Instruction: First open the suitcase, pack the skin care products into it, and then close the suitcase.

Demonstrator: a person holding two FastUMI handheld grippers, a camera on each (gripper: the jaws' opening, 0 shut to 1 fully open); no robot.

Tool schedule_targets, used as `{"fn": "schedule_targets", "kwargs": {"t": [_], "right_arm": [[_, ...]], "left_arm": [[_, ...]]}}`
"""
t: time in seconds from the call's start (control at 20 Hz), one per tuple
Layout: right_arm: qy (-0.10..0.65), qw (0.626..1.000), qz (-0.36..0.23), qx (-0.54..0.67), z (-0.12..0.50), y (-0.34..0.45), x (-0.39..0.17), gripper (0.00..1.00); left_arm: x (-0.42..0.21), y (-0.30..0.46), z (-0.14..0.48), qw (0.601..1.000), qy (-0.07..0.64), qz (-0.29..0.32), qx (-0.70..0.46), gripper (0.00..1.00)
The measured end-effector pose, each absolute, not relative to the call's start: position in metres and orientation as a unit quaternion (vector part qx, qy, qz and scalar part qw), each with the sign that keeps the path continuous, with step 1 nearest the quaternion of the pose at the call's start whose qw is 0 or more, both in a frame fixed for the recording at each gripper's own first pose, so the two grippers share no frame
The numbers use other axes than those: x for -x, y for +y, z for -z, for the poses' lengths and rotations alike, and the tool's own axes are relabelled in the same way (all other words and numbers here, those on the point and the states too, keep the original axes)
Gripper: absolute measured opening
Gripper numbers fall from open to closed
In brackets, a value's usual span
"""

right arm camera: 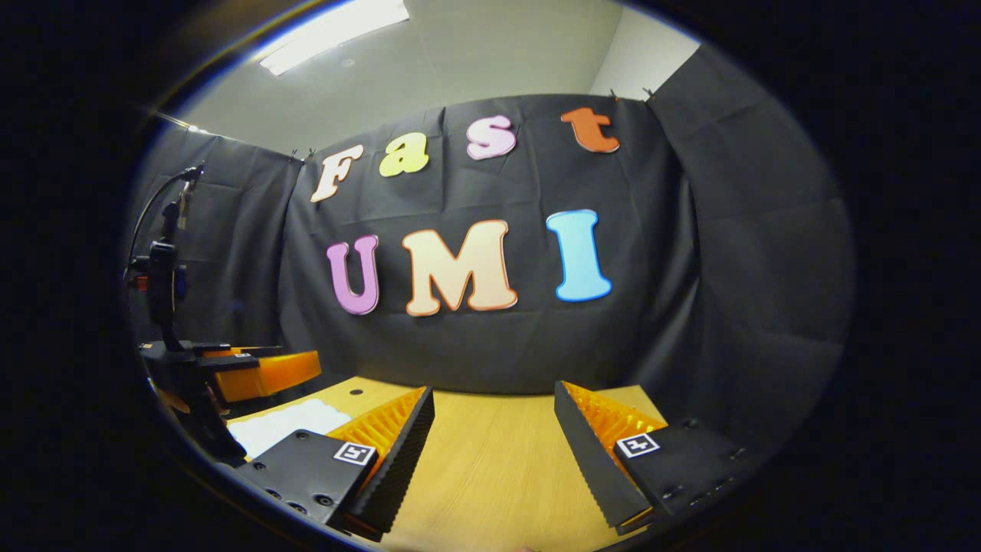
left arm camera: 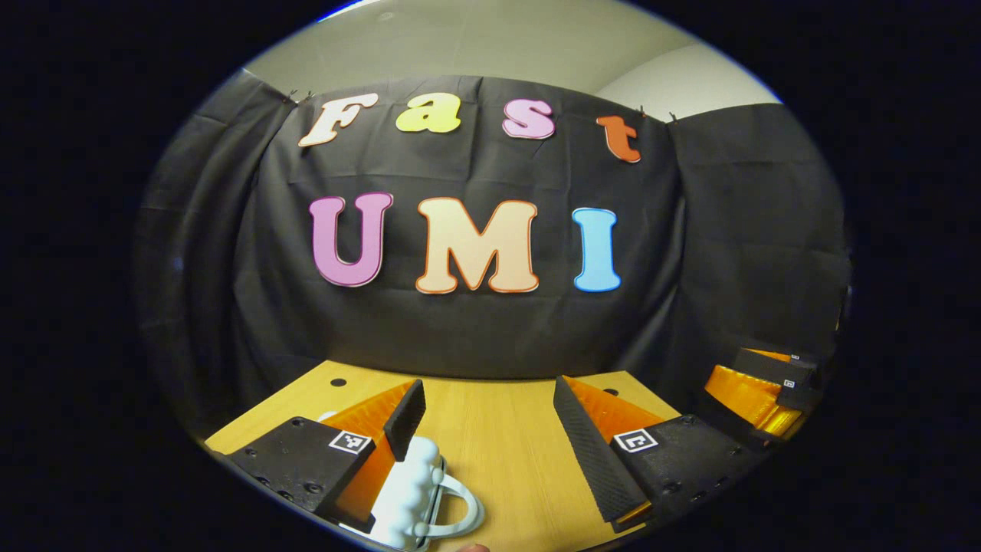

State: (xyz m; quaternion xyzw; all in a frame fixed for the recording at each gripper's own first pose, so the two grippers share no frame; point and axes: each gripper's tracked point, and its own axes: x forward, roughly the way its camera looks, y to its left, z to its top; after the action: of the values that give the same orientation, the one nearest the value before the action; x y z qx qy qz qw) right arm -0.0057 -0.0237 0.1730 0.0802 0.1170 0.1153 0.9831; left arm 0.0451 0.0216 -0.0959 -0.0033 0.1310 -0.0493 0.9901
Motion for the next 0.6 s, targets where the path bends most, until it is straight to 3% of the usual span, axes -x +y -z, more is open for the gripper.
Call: {"fn": "schedule_targets", "kwargs": {"t": [0.35, 0.6], "right_arm": [[0.053, 0.992, -0.047, -0.105, -0.245, -0.061, 0.01, 0.97], [0.039, 0.995, -0.021, -0.094, -0.254, -0.074, 0.02, 0.97]], "left_arm": [[-0.051, -0.006, 0.046, 0.993, 0.075, 0.085, -0.033, 0.98], [-0.04, -0.026, 0.03, 0.991, 0.06, 0.113, -0.031, 0.98]]}}
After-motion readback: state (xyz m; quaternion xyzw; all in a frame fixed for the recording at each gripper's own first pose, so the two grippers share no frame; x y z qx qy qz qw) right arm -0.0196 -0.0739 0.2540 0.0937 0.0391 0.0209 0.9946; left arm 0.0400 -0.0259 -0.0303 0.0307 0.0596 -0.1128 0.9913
